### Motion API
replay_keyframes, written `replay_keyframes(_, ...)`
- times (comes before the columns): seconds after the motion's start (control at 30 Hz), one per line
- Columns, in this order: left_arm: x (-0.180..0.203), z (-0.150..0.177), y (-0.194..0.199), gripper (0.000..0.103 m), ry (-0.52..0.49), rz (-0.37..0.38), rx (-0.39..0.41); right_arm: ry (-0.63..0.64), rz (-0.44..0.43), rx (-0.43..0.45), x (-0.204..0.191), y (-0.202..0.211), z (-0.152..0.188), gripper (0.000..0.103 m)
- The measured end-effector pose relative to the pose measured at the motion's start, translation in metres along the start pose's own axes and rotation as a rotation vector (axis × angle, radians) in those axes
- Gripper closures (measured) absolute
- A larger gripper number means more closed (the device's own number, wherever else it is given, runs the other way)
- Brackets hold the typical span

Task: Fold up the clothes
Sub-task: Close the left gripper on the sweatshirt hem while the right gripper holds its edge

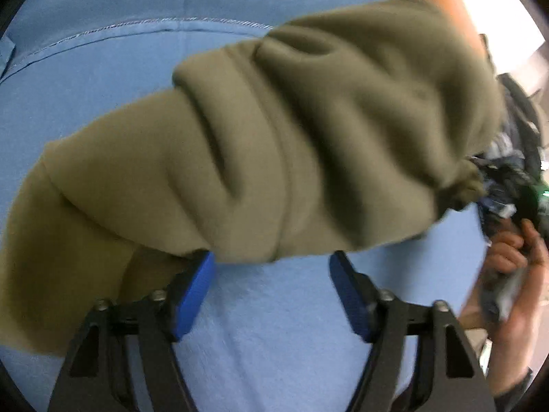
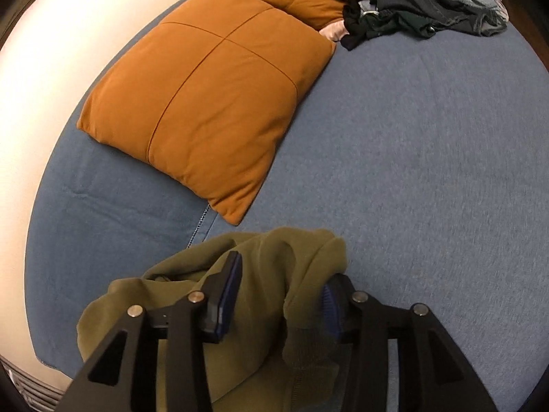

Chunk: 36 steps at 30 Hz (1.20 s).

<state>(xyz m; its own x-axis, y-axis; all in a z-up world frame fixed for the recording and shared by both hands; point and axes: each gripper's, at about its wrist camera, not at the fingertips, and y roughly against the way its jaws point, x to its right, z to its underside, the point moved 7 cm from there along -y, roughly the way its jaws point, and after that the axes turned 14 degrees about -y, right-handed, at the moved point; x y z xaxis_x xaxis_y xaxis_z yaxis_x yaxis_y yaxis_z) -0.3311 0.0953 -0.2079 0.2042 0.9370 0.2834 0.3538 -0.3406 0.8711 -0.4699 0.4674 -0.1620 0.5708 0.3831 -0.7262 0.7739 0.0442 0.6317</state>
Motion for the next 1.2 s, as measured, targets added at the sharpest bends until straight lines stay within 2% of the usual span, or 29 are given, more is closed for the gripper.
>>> replay_keyframes(0.1, -0.015, -0.008, -0.005, 0.084, 0.034, -0.013, 0.035, -0.003, 0.009, -0.006, 0.002, -0.003, 0.000, 0.060)
replay_keyframes(0.17, -0.024, -0.018, 0.009, 0.094, 0.064, 0.016, 0.092, 0.000, 0.016, -0.012, 0.003, -0.005, 0.001, 0.060)
replay_keyframes(0.23, -0.031, -0.032, 0.035, 0.096, 0.068, 0.017, 0.182, 0.002, 0.014, -0.012, 0.003, -0.004, 0.001, 0.064)
replay_keyframes(0.27, -0.035, -0.040, 0.051, 0.096, 0.061, 0.002, 0.238, 0.001, 0.010, 0.005, 0.003, -0.001, 0.000, 0.085)
replay_keyframes(0.3, -0.040, -0.049, 0.069, 0.097, 0.050, -0.028, 0.302, -0.006, 0.001, 0.039, 0.002, 0.007, -0.003, 0.097)
replay_keyframes(0.37, -0.056, -0.063, 0.109, 0.097, 0.065, -0.065, 0.433, -0.037, -0.072, 0.116, -0.004, 0.026, -0.009, 0.097)
replay_keyframes(0.47, -0.085, -0.070, 0.157, 0.096, 0.120, -0.158, 0.589, 0.063, -0.194, 0.133, -0.040, 0.043, 0.001, 0.097)
replay_keyframes(0.53, -0.104, -0.070, 0.184, 0.096, 0.166, -0.240, 0.675, 0.134, -0.280, 0.080, -0.066, 0.047, 0.021, 0.097)
replay_keyframes(0.57, -0.115, -0.069, 0.196, 0.096, 0.192, -0.281, 0.711, 0.166, -0.323, 0.006, -0.079, 0.044, 0.040, 0.097)
replay_keyframes(0.67, -0.161, -0.064, 0.206, 0.096, 0.305, -0.381, 0.719, 0.286, -0.389, -0.176, -0.109, 0.036, 0.097, 0.096)
replay_keyframes(0.73, -0.196, -0.057, 0.173, 0.094, 0.392, -0.336, 0.556, 0.342, -0.387, -0.263, -0.118, 0.026, 0.122, 0.096)
replay_keyframes(0.8, -0.225, -0.046, 0.140, 0.087, 0.486, -0.298, 0.388, 0.334, -0.341, -0.353, -0.113, 0.005, 0.134, 0.095)
replay_keyframes(0.83, -0.231, -0.036, 0.126, 0.083, 0.543, -0.286, 0.331, 0.317, -0.294, -0.403, -0.105, -0.009, 0.138, 0.093)
replay_keyframes(0.87, -0.231, -0.027, 0.118, 0.081, 0.590, -0.268, 0.305, 0.301, -0.248, -0.426, -0.097, -0.019, 0.139, 0.093)
replay_keyframes(0.93, -0.223, -0.018, 0.119, 0.071, 0.633, -0.270, 0.306, 0.259, -0.154, -0.444, -0.079, -0.036, 0.136, 0.087)
replay_keyframes(1.0, -0.213, -0.020, 0.132, 0.064, 0.632, -0.295, 0.342, 0.218, -0.129, -0.452, -0.070, -0.042, 0.130, 0.076)
replay_keyframes(1.1, -0.170, -0.019, 0.126, 0.061, 0.557, -0.301, 0.359, 0.230, -0.101, -0.448, -0.066, -0.048, 0.125, 0.065)
replay_keyframes(1.2, -0.140, -0.009, 0.108, 0.061, 0.511, -0.275, 0.308, 0.275, -0.086, -0.439, -0.069, -0.053, 0.128, 0.063)
